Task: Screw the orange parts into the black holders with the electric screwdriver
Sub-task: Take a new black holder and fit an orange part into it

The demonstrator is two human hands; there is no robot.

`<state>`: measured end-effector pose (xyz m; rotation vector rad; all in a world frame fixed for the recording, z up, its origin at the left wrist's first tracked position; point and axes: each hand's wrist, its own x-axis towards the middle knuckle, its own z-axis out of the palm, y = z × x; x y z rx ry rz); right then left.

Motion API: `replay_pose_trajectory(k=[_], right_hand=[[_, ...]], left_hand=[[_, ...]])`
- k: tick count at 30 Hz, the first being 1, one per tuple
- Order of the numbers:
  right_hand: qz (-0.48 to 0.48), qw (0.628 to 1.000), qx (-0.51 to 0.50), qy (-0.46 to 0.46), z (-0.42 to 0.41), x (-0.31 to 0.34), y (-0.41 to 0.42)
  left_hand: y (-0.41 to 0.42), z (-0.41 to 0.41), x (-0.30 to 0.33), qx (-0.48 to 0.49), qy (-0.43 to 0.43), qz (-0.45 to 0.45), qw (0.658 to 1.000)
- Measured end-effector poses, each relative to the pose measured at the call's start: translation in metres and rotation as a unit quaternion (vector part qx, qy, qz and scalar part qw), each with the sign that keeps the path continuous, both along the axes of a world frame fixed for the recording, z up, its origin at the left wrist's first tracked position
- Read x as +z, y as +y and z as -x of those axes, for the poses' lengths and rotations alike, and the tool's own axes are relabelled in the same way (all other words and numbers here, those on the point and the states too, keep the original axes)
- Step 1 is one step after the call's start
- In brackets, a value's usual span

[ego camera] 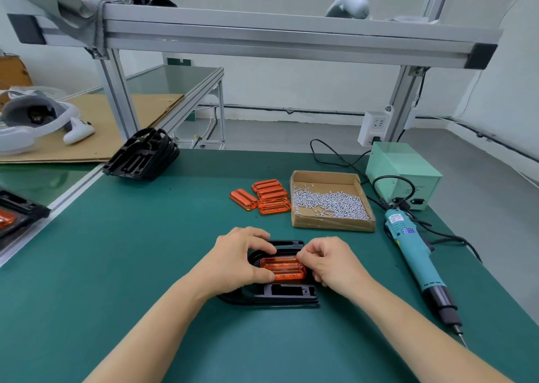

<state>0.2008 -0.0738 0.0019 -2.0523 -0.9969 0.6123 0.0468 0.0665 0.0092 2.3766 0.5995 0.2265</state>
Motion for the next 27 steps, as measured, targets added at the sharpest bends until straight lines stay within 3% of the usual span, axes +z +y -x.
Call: replay_pose_trajectory(k=[12, 16, 20, 23, 27], right_hand=[[0.006, 0.997, 0.009, -0.083, 0.003, -0.005, -0.008], [0.022, 0.987, 0.011, -0.157, 0.006, -0.005, -0.010], [0.002, 0.995, 0.015, -0.094, 0.005, -0.001, -0.012], [-0.034, 0.996, -0.006, -0.078, 0.001, 0.005, -0.017], [0.006, 0.980, -0.063, -0.188, -0.023, 0.018, -0.033]], left_hand=[[-0.005, -0.004, -0.003, -0.018, 0.032, -0.095, 0.995], [-0.006, -0.004, -0.003, -0.014, 0.029, -0.102, 0.994], [-0.007, -0.001, 0.000, -0.003, 0.009, -0.059, 0.998], [-0.009, -0.002, 0.000, 0.007, 0.018, -0.077, 0.997], [-0.011, -0.005, 0.002, 0.001, 0.035, -0.084, 0.996]])
